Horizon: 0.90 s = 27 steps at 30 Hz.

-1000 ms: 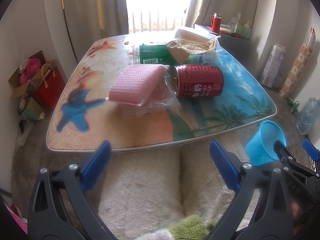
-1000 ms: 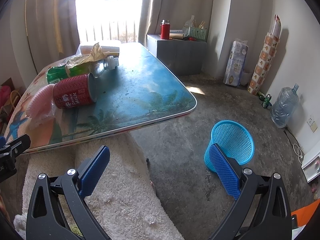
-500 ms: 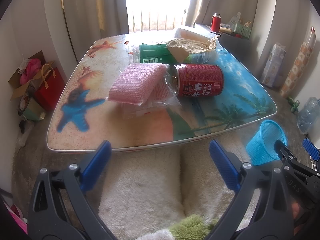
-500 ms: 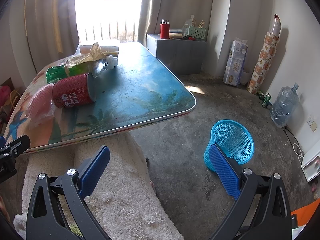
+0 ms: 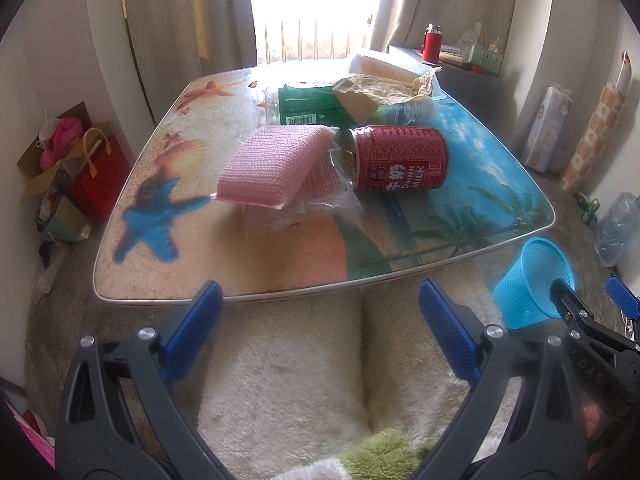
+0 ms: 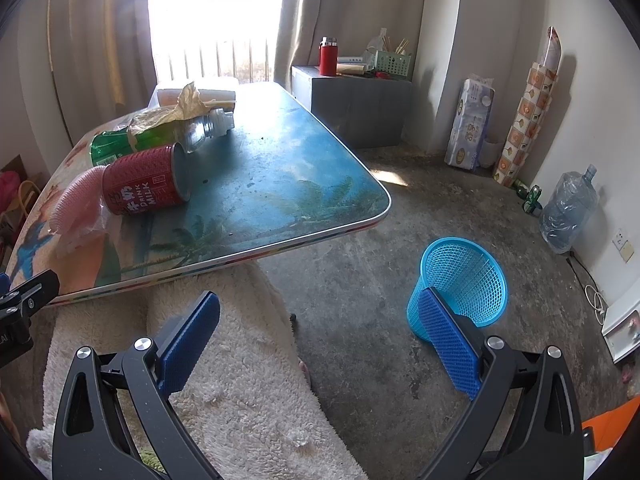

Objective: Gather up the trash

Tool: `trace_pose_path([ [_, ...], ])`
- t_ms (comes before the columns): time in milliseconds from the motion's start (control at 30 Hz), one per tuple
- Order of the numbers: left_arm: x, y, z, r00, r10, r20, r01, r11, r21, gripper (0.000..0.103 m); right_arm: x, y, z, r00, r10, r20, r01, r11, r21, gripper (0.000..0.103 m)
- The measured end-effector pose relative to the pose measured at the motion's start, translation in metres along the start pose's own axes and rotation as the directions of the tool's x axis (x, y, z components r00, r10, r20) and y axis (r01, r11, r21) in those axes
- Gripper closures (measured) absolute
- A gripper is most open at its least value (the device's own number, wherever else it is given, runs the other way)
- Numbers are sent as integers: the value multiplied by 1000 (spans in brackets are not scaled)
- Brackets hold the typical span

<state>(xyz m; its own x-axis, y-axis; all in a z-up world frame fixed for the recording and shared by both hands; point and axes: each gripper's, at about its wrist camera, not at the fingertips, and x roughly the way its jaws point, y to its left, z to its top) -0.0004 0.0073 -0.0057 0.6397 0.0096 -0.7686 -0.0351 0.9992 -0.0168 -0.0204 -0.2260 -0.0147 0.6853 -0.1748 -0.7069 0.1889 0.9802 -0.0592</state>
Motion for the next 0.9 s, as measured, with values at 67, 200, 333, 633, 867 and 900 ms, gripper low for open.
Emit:
trace_pose_path([
  [67,0,0,0,1000,0,-1,0,1000,0,8,0,0,0,1000,0,-1,0,1000,-1,6],
  [200,0,0,0,1000,1,-1,-1,1000,1,8,0,0,0,1000,1,-1,-1,1000,-1,6],
  [333,1,2,-1,1000,2,-2,-2,1000,2,8,0,0,0,1000,0,-2,0,1000,-1,6],
  [633,0,5,-1,1000,8,-7,-8,1000,-2,8,0,1,-2,1000,-4,-4,4,1000,-1,6],
  [867,-1,5,-1,1000,12,-10,-13,1000,-3,8,0,2,-1,1000,-4,-6,5,1000,3,6],
  [900,0,5,-1,1000,13,-11,-13,1000,-3,8,0,2,-1,1000,-4,-7,4,1000,3,6],
])
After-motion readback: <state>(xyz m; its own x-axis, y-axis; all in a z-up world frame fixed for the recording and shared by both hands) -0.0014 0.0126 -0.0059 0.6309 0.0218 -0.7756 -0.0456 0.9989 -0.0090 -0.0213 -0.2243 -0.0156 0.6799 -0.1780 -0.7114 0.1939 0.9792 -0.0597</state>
